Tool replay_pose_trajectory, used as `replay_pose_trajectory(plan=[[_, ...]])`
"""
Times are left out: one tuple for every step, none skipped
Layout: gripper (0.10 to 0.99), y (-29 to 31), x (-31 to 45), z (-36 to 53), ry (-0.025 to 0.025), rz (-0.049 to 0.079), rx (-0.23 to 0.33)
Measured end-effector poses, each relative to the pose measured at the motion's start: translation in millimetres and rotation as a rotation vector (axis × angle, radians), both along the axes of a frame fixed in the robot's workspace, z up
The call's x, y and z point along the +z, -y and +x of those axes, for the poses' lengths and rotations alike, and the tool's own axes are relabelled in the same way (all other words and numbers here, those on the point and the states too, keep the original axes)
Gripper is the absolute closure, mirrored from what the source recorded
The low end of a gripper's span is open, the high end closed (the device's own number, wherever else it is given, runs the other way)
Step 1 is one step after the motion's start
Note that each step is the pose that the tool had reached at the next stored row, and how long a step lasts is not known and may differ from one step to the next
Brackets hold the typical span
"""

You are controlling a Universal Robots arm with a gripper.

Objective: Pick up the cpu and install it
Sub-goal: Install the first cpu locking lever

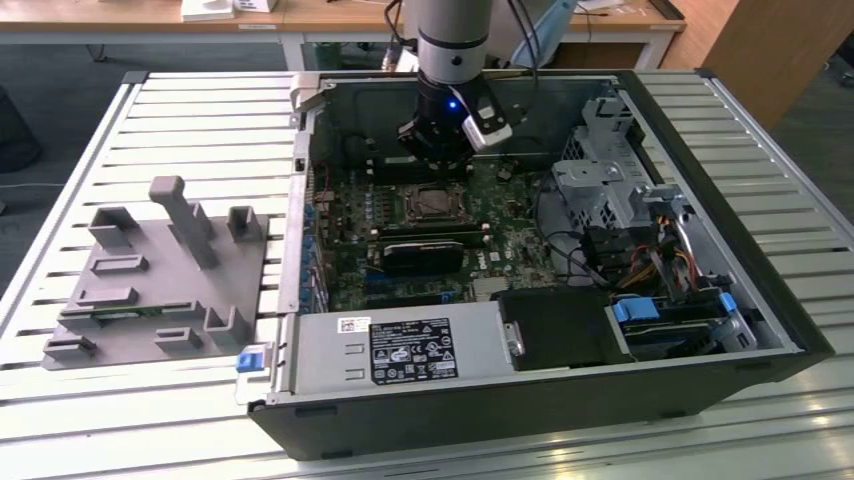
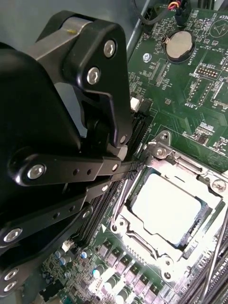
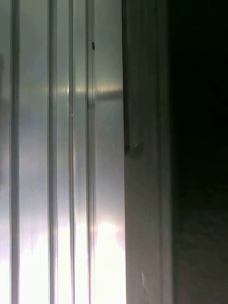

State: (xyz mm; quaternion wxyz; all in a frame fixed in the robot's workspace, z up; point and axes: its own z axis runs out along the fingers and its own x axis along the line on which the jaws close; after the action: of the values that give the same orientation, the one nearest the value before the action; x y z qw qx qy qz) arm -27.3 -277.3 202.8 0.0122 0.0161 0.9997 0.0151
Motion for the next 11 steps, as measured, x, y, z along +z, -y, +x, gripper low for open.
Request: replay_pose_trajectory(plan=[[0.98, 0.0, 0.0, 0.0, 0.0001, -0.002, 0.0], [0.98, 0.0, 0.1, 0.0, -0.0001, -0.005, 0.0], [0.98, 0.0, 0.1, 0.0, -0.0003, -0.01, 0.0], [0.98, -0.1, -0.1, 0.0, -0.0002, -0.014, 0.0], [0.98, -0.2, -0.5, 0.0, -0.0002, -0.018, 0.0], [0.98, -0.3, -1.0, 0.0, -0.0001, -0.021, 0.0], [0.98, -0.4, -1.6, 0.0, -0.0001, -0.024, 0.0], [0.98, -0.5, -2.3, 0.1, -0.0002, -0.026, 0.0], [0.98, -0.6, -3.0, 0.2, -0.0004, -0.028, 0.0], [0.98, -0.6, -3.7, 0.2, -0.0006, -0.03, 0.0], [0.98, -0.8, -4.5, 0.3, -0.0005, -0.031, 0.0]])
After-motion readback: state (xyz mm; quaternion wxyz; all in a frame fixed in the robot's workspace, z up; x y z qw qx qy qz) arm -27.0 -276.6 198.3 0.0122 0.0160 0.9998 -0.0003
